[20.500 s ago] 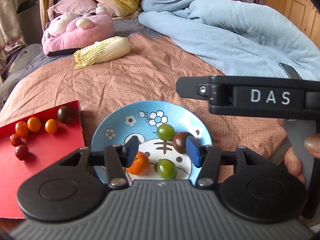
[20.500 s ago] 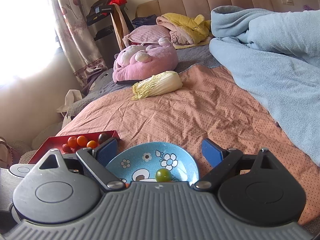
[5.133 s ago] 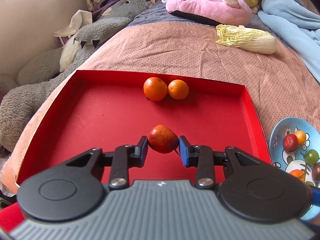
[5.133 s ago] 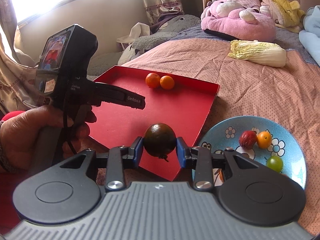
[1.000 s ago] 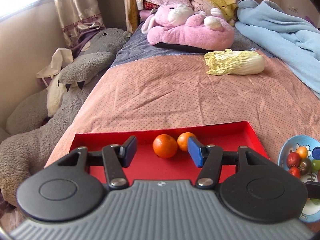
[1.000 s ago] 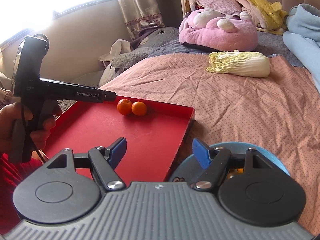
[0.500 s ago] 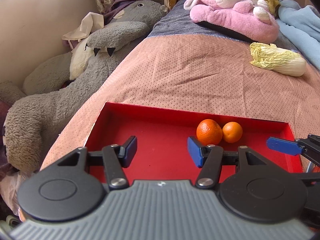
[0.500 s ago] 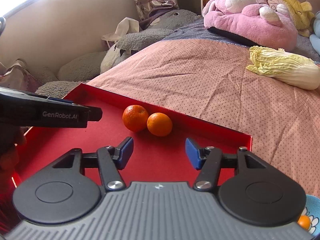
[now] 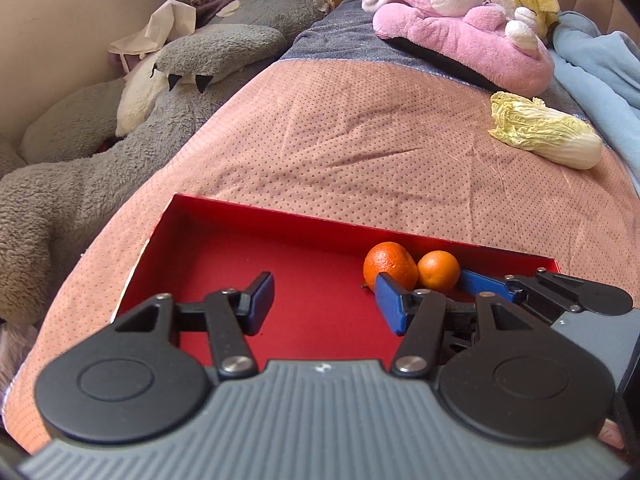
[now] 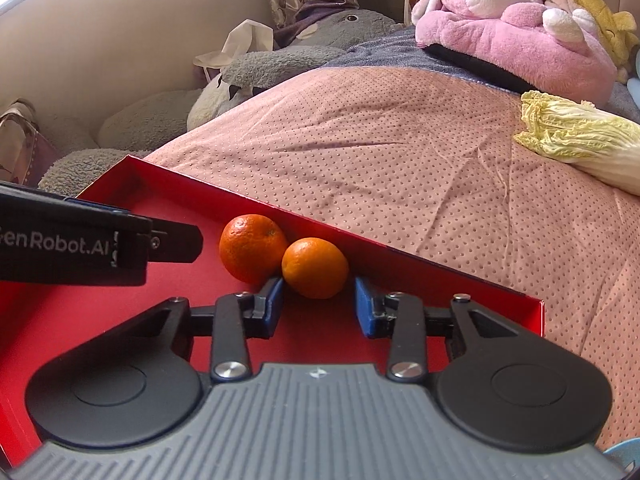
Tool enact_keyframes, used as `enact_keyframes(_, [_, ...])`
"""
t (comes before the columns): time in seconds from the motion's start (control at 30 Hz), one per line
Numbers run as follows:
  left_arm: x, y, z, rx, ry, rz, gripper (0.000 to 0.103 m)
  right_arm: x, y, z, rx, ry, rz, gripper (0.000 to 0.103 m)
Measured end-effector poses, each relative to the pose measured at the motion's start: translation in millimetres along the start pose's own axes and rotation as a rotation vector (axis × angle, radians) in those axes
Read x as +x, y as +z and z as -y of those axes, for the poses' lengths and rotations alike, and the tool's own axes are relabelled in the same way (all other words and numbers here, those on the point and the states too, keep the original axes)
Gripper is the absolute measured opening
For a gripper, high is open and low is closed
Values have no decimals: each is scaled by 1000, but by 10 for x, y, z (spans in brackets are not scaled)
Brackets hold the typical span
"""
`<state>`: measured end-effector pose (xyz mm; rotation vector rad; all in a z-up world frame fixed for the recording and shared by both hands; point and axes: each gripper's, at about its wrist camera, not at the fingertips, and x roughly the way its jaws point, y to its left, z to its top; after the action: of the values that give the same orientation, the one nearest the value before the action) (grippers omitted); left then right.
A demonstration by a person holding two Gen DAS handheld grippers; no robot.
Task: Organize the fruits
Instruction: 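Grasp a mandarin with the right gripper while the left grasps the other mandarin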
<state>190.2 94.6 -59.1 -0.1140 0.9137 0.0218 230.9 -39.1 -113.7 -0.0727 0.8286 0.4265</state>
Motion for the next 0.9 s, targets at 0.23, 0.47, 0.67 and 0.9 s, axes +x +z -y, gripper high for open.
enact_keyframes(0.23, [139,0,202,65,-10,-14,60,-264,-163,81,25,10,-2,39])
enact_keyframes(0.47, [257,0,407,128,-51,-22,61,-813,-461,201,79,55,34,39])
enact_keyframes(0.67, [362,15,468,145,-77,-35,61,-1155,-732,260,113,72,38,39])
enact_keyframes(0.9, [394,-27,589,215,-95,-5,43,-1384,-917,302,128,58,25,39])
